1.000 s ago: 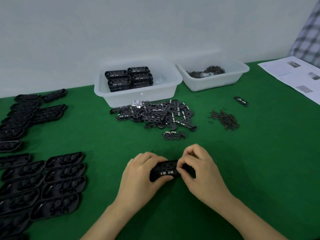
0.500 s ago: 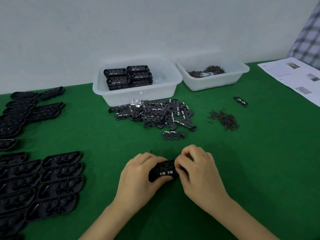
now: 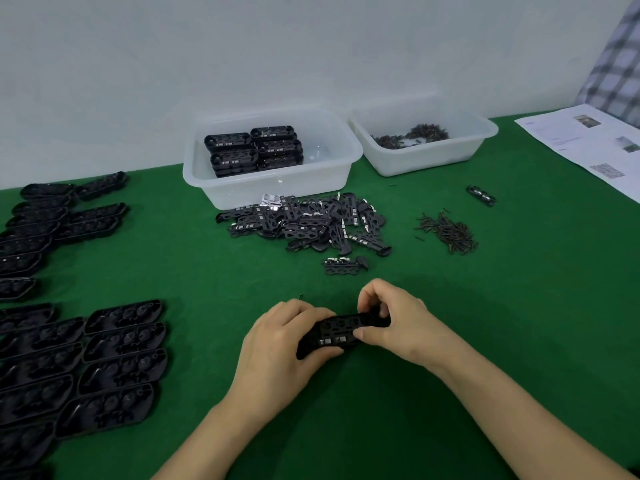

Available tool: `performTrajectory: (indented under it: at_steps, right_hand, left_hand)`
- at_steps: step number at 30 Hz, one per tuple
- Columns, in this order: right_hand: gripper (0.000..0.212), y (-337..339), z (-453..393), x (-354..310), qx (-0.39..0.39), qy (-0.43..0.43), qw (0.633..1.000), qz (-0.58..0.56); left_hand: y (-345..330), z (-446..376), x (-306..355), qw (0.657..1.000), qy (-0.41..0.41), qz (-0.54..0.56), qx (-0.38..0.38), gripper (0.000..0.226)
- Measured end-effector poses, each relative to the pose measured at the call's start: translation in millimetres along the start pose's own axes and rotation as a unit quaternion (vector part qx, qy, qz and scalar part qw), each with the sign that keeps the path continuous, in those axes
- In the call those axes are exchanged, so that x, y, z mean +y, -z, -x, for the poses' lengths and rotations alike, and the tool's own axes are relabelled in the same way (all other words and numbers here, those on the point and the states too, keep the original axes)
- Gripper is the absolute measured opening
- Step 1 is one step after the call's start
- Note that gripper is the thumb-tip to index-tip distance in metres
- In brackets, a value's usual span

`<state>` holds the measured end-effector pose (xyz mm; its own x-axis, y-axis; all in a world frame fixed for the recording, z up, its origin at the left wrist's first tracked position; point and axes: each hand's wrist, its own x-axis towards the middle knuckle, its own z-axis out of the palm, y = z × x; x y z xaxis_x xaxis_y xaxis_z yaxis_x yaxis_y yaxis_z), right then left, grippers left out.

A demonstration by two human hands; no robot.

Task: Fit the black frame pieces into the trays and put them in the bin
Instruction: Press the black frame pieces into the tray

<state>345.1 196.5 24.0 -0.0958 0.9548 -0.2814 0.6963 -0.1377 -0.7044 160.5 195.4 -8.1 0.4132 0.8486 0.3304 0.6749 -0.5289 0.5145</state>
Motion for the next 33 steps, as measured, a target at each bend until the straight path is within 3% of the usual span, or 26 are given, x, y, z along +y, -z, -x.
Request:
performTrajectory:
  at_steps: [16, 21, 33]
  right_hand:
    - [0.021, 0.7, 3.8, -5.3, -0.046, -0.032, 0.998, -0.006]
    - [0.027, 1.2, 4.9, -0.1, -0.060, -0.038, 0.997, -0.035]
    - [0.022, -5.0, 8.9, 9.1, -0.027, 0.024, 0.999, -0.032]
  left_hand:
    - [0.1, -2.9, -0.6, 0.999, 0.002, 0.038, -0.012, 0.036]
    - [-0.7, -3.3, -1.4, 0.999, 0.007, 0.052, -0.014, 0.036]
    - [-1.5, -4.6, -3.8, 0.998, 0.004, 0.060, -0.008, 0.035]
